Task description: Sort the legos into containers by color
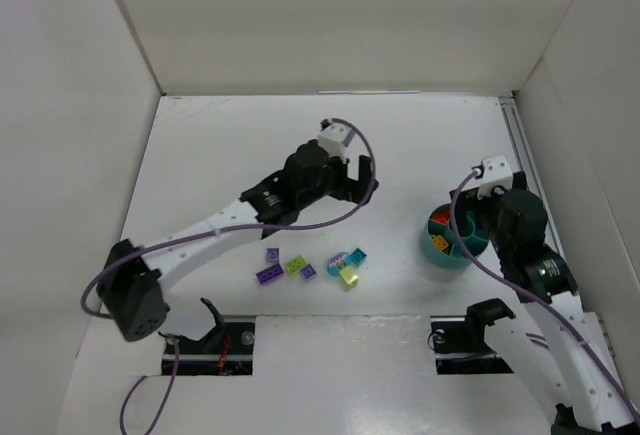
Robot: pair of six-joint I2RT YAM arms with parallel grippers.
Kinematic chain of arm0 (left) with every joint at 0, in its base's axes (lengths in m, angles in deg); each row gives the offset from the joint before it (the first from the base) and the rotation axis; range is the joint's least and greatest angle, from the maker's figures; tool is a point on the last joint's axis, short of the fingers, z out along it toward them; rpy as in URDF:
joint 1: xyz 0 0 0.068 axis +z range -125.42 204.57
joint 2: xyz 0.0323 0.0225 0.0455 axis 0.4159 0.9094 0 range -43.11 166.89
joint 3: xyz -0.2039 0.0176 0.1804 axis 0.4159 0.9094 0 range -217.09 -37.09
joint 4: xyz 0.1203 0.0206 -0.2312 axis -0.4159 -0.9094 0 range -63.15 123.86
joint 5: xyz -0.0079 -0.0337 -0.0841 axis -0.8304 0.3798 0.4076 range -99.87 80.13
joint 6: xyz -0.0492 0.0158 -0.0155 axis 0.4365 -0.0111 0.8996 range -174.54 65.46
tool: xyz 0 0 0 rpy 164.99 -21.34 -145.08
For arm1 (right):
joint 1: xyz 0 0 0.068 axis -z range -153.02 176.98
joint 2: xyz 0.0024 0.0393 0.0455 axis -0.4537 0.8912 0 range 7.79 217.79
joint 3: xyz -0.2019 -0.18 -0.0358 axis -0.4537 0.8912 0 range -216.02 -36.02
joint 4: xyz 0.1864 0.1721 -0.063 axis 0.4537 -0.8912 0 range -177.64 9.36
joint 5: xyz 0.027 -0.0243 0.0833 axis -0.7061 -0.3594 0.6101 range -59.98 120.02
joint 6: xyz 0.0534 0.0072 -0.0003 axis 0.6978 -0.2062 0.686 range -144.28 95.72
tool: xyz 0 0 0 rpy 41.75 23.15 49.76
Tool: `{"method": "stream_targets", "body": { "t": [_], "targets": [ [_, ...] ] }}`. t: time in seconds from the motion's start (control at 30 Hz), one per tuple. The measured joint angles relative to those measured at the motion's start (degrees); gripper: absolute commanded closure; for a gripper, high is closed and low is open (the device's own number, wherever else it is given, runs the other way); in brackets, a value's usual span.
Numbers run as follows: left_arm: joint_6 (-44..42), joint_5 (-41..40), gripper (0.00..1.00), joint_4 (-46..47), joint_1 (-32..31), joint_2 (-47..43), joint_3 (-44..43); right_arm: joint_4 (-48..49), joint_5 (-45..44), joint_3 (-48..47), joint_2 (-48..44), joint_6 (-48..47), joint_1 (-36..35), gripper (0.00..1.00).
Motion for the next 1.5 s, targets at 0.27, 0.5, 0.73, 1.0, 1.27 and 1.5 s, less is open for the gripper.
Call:
{"method": "stream_targets", "body": {
  "t": [0.27, 0.5, 0.73, 1.0, 1.27, 1.5],
  "targets": [
    [16.5, -17.3, 0.0, -9.6, 5.5, -20.2, 20.5, 7.0, 13.8, 3.0, 12.3, -3.9, -9.6, 0.0],
    [28.0, -20.4, 0.0, -22.1, 13.3, -27.2, 29.0, 10.2, 9.8, 2.1, 26.0, -2.4, -36.0, 0.0],
    [36.0, -21.3, 0.09, -27.6, 13.9, -26.9, 29.5, 11.9, 4.6, -2.3, 38.1, -0.3, -40.0, 0.0],
    [39.4, -19.8, 0.24, -28.5, 13.7, -18.1, 31.8, 11.6, -3.5, -2.5, 33.1, 2.3, -40.0, 0.0],
    [39.7, -19.1, 0.37, -27.1, 12.3, -16.5, 32.3, 10.1, -9.2, -3.1, 30.5, 3.8, -40.0, 0.0],
    [39.9, -18.2, 0.56, -26.1, 12.2, -16.1, 34.8, 9.3, -11.2, -3.1, 30.5, 4.4, -40.0, 0.0]
  ]
}}
